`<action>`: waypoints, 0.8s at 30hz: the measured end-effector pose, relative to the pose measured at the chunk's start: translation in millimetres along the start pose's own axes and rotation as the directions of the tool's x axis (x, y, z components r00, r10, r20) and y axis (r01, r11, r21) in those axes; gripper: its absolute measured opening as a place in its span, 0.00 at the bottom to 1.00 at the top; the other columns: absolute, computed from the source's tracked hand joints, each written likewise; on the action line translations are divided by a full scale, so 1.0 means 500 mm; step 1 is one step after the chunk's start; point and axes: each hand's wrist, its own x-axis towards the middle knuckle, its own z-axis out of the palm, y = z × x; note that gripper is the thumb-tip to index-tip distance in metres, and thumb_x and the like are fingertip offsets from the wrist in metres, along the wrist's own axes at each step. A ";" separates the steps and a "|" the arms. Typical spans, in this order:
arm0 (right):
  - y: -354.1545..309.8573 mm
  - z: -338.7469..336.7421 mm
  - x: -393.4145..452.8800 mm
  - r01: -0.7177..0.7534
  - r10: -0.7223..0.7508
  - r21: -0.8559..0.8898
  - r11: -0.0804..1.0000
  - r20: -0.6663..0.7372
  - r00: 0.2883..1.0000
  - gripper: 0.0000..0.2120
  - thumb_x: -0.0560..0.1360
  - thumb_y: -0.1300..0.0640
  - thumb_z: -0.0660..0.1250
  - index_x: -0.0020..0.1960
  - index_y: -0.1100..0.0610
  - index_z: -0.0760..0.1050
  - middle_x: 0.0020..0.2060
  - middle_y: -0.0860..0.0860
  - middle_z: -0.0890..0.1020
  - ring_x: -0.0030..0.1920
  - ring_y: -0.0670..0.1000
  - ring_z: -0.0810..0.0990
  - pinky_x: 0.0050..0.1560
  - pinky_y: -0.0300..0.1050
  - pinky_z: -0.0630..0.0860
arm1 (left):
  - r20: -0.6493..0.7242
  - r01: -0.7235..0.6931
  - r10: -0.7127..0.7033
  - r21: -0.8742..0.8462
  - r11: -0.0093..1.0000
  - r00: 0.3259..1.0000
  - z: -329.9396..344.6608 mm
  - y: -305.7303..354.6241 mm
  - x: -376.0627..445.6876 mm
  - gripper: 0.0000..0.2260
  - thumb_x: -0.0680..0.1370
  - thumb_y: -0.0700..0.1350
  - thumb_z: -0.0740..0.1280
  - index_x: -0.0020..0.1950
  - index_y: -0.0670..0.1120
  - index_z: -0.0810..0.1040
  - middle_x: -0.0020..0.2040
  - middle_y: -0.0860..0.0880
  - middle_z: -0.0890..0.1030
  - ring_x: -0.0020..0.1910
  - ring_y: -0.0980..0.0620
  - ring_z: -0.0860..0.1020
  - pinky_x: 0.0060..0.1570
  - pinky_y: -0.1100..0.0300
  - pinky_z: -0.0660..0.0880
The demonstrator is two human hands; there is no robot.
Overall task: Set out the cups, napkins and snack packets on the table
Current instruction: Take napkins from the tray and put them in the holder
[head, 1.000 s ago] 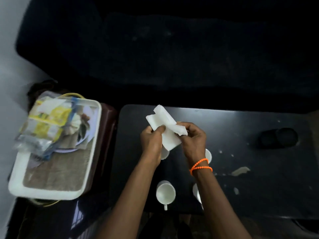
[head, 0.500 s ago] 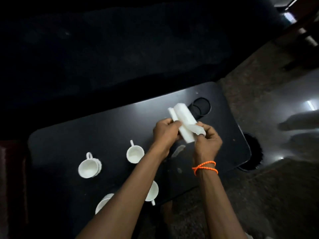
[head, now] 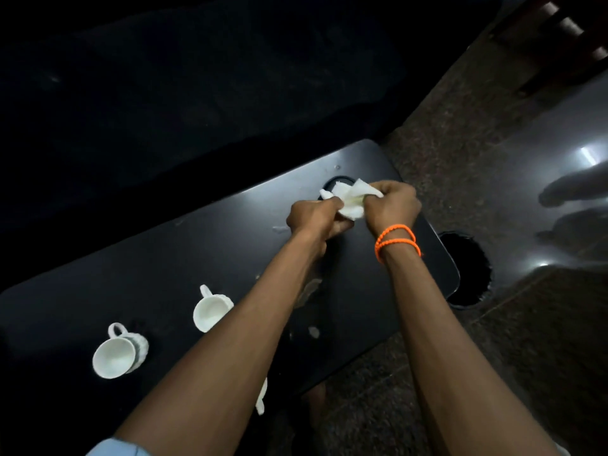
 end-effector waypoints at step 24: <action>0.009 0.037 0.085 0.200 -0.186 -0.073 0.977 0.168 0.968 0.20 0.73 0.56 0.74 0.64 0.56 0.80 0.61 0.56 0.82 0.56 0.52 0.81 0.54 0.40 0.74 | -0.213 -0.259 0.317 0.262 0.930 0.924 -0.039 -0.037 0.093 0.06 0.77 0.45 0.68 0.49 0.48 0.85 0.45 0.48 0.87 0.44 0.47 0.86 0.50 0.48 0.85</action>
